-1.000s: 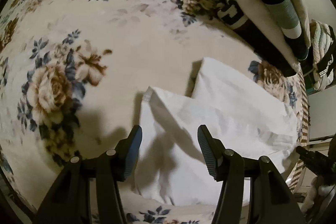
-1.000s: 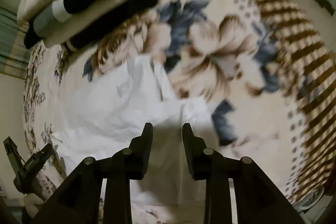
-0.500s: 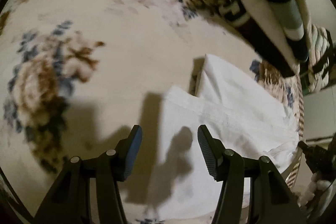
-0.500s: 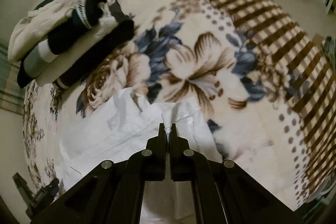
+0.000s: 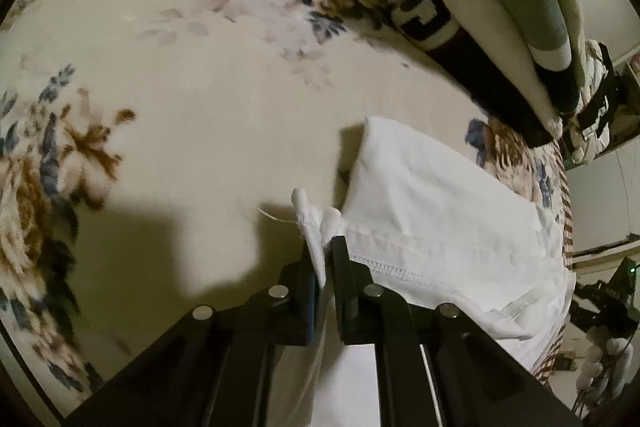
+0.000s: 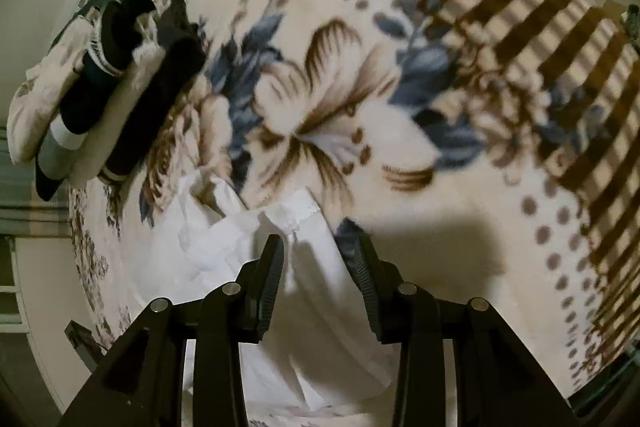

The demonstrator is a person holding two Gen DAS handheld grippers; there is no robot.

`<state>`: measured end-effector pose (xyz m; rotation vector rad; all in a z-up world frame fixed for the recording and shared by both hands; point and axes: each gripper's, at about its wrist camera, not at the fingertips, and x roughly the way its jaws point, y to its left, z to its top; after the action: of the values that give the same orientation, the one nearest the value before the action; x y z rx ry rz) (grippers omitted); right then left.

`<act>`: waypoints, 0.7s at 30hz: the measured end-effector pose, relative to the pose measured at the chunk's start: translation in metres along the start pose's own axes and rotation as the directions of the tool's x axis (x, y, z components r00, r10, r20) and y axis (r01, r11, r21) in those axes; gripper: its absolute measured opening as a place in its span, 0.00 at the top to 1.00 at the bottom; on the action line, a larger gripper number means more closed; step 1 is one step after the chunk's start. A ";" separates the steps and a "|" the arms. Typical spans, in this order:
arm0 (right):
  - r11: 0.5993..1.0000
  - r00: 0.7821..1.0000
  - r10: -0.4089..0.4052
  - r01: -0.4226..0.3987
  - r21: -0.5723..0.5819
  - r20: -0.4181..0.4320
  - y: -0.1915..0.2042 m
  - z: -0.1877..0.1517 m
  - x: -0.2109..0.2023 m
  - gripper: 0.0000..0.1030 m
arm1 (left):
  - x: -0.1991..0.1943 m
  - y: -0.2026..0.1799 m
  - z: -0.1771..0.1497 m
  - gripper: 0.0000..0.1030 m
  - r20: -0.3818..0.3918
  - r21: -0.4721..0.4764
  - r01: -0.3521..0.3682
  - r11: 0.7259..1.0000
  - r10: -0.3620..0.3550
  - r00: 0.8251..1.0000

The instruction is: Fold small clothes

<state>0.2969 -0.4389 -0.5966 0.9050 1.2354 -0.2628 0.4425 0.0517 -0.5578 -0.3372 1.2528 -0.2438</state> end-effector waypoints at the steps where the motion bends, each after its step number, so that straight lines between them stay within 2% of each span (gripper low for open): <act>1: 1.000 1.000 0.003 -0.003 -0.004 -0.020 0.000 0.001 0.007 0.62 | -0.001 0.001 0.002 0.95 0.003 -0.001 -0.001 1.000 0.001 1.000; 4: 1.000 0.995 0.029 -0.029 0.009 -0.094 -0.001 -0.003 0.027 0.63 | -0.006 0.004 0.007 0.95 0.016 -0.006 -0.012 1.000 0.012 1.000; 5: 0.999 0.993 0.050 -0.050 0.006 -0.105 0.000 -0.004 0.032 0.68 | -0.008 0.005 0.009 0.95 0.023 -0.008 -0.018 1.000 0.019 1.000; 6: 0.999 0.996 0.036 -0.037 -0.010 -0.081 0.004 -0.007 0.031 0.98 | -0.008 0.006 0.010 0.95 0.027 -0.011 -0.023 1.000 0.023 0.999; 8: 0.999 1.000 -0.020 0.019 -0.035 -0.021 0.008 -0.010 0.022 0.98 | -0.010 0.011 0.015 0.97 0.039 -0.019 -0.037 0.999 0.038 0.999; 9: 0.998 0.998 -0.049 0.050 -0.025 0.029 0.008 -0.009 0.013 0.99 | -0.010 0.013 0.018 0.97 0.042 -0.023 -0.043 0.999 0.043 0.998; 12: 0.996 0.991 -0.084 0.080 0.049 0.099 -0.006 -0.002 -0.004 0.99 | -0.006 0.021 0.024 0.97 0.034 -0.035 -0.039 0.999 0.040 0.999; 17: 0.992 0.992 -0.123 0.122 0.013 0.043 -0.001 0.001 0.005 0.98 | -0.010 0.016 0.028 0.95 0.006 -0.030 -0.008 1.000 0.009 1.000; 18: 0.991 0.990 -0.137 0.137 0.008 0.033 0.001 0.001 0.005 0.94 | -0.013 0.013 0.028 0.93 0.008 -0.031 -0.006 0.999 0.007 1.000; 20: 0.990 0.989 -0.144 0.144 0.003 0.042 0.009 0.000 0.000 0.85 | -0.024 0.006 0.028 0.81 0.028 -0.013 -0.016 1.000 0.016 0.999; 21: 0.993 0.990 -0.119 0.120 -0.003 0.072 0.013 0.000 -0.008 0.73 | -0.028 0.003 0.028 0.66 0.035 -0.006 -0.016 1.000 0.016 0.999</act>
<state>0.3024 -0.4327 -0.5835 0.8098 1.2244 -0.3830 0.4613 0.0678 -0.5262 -0.3352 1.2209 -0.2199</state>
